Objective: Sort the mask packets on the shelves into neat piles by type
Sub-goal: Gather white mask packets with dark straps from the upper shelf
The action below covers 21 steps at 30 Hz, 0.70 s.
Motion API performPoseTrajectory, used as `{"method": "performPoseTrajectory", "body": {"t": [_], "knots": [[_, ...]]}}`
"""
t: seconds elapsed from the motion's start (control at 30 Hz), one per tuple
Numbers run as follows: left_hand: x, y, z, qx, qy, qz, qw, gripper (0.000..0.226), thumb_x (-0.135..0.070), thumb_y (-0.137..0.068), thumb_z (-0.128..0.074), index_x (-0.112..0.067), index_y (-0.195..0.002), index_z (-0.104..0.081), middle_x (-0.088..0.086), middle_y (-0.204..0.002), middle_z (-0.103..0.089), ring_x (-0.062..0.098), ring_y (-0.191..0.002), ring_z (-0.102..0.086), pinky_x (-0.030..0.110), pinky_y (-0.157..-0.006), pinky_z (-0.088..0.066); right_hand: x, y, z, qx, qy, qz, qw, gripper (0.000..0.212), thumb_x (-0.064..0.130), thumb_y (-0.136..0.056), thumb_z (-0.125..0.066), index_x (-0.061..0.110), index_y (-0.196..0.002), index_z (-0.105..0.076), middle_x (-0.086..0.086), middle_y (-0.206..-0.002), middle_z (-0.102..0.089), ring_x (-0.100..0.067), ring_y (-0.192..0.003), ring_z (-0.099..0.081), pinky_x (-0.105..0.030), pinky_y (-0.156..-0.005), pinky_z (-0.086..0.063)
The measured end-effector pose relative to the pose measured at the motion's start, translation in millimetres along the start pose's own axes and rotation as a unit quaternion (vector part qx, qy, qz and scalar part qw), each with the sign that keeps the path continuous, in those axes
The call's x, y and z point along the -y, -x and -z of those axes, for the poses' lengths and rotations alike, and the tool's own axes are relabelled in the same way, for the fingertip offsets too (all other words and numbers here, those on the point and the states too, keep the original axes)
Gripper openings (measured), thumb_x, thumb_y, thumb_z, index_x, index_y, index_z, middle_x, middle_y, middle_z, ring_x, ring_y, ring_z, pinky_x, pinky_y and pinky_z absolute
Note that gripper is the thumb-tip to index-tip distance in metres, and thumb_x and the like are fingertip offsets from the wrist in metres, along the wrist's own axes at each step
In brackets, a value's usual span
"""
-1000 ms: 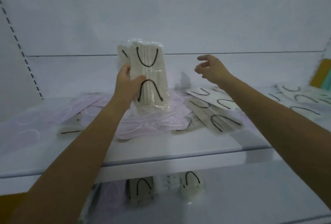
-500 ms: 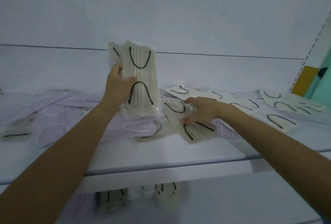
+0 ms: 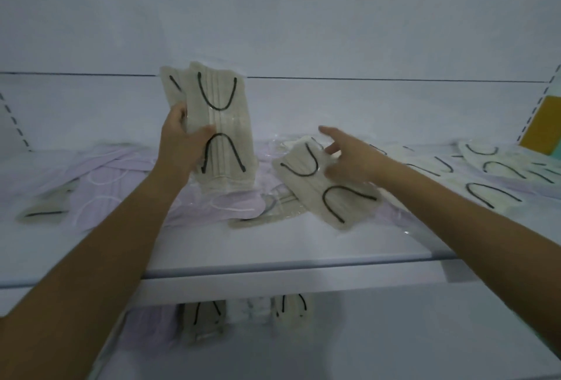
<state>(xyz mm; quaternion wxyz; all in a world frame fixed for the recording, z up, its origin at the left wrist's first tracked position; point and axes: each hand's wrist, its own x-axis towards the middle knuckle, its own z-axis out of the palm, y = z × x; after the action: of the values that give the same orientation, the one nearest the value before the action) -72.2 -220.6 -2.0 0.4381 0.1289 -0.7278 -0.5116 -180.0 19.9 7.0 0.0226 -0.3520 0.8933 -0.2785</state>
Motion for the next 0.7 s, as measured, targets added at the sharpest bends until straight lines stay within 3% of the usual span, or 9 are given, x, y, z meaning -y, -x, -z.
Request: {"method": "performPoseTrajectory", "body": {"t": [0.1,0.2,0.3,0.37,0.4,0.5,0.6,0.7], "knots": [[0,2,1,0.045,0.005,-0.047,0.998,0.077,0.006,-0.081,-0.061,-0.013,-0.146,-0.023,0.003,-0.148,-0.033,0.015,-0.132,-0.036,0.032,-0.108,-0.036,5,-2,28,-0.074,-0.228,0.017,0.971,0.070,-0.004,-0.087,-0.055,0.023,-0.145,-0.026,-0.011,-0.108,-0.058,-0.016,-0.077,-0.058,-0.016,-0.058,-0.049],[-1,5,-4,0.061,-0.032,-0.054,0.996,0.059,0.000,-0.085,-0.060,-0.014,-0.138,-0.041,0.002,-0.138,-0.045,0.017,-0.127,-0.044,0.036,-0.109,-0.037,22,-8,38,-0.097,-0.421,0.019,0.902,0.067,-0.004,-0.087,-0.055,0.023,-0.143,-0.029,-0.003,-0.098,-0.059,-0.015,-0.079,-0.062,-0.022,-0.059,-0.054],[-8,9,-8,0.071,0.051,0.030,0.996,0.035,-0.022,-0.091,-0.057,-0.015,-0.126,-0.055,0.000,-0.124,-0.057,0.016,-0.116,-0.054,0.037,-0.105,-0.042,46,-26,15,-0.093,-0.473,0.013,0.876,0.069,-0.007,-0.086,-0.055,0.018,-0.144,-0.027,-0.006,-0.100,-0.056,-0.017,-0.081,-0.060,-0.031,-0.073,-0.052],[-12,10,-8,0.091,0.106,0.087,0.986,0.038,-0.036,-0.090,-0.056,-0.016,-0.122,-0.059,0.001,-0.120,-0.062,0.017,-0.112,-0.058,0.040,-0.102,-0.044,62,-34,-9,-0.087,-0.454,0.005,0.887,0.073,-0.007,-0.085,-0.057,0.015,-0.146,-0.022,-0.006,-0.095,-0.055,-0.018,-0.079,-0.059,-0.035,-0.075,-0.050],[-12,11,-8,0.101,0.080,0.078,0.989,0.043,-0.039,-0.088,-0.059,-0.016,-0.124,-0.057,0.001,-0.123,-0.060,0.016,-0.113,-0.057,0.039,-0.102,-0.044,69,-36,-20,-0.078,-0.434,0.001,0.898,0.075,-0.005,-0.085,-0.058,0.014,-0.146,-0.020,-0.006,-0.095,-0.055,-0.018,-0.080,-0.059,-0.034,-0.075,-0.051],[-7,10,-7,0.102,-0.034,0.017,0.994,0.055,-0.019,-0.085,-0.065,-0.016,-0.136,-0.043,0.003,-0.132,-0.048,0.014,-0.113,-0.048,0.031,-0.098,-0.044,75,-37,-37,-0.070,-0.337,0.006,0.939,0.082,0.011,-0.086,-0.063,0.015,-0.149,-0.010,-0.010,-0.113,-0.055,-0.022,-0.099,-0.059,-0.037,-0.087,-0.052],[-3,2,-2,0.042,-0.041,0.019,0.998,0.057,-0.007,-0.083,-0.064,-0.016,-0.135,-0.043,0.004,-0.132,-0.047,0.010,-0.108,-0.045,0.022,-0.091,-0.041,59,-9,-27,-0.071,-0.174,0.056,0.981,0.077,0.022,-0.092,-0.057,0.018,-0.149,-0.006,0.000,-0.125,-0.055,-0.016,-0.108,-0.057,-0.031,-0.092,-0.048],[-3,-3,2,0.012,-0.029,0.019,0.999,0.056,-0.005,-0.083,-0.063,-0.015,-0.135,-0.043,0.004,-0.133,-0.047,0.008,-0.108,-0.044,0.019,-0.090,-0.039,35,47,-27,0.121,0.038,0.106,0.986,0.062,0.033,-0.098,-0.040,0.027,-0.149,-0.004,0.011,-0.138,-0.047,-0.005,-0.126,-0.043,-0.008,-0.101,-0.025]]}}
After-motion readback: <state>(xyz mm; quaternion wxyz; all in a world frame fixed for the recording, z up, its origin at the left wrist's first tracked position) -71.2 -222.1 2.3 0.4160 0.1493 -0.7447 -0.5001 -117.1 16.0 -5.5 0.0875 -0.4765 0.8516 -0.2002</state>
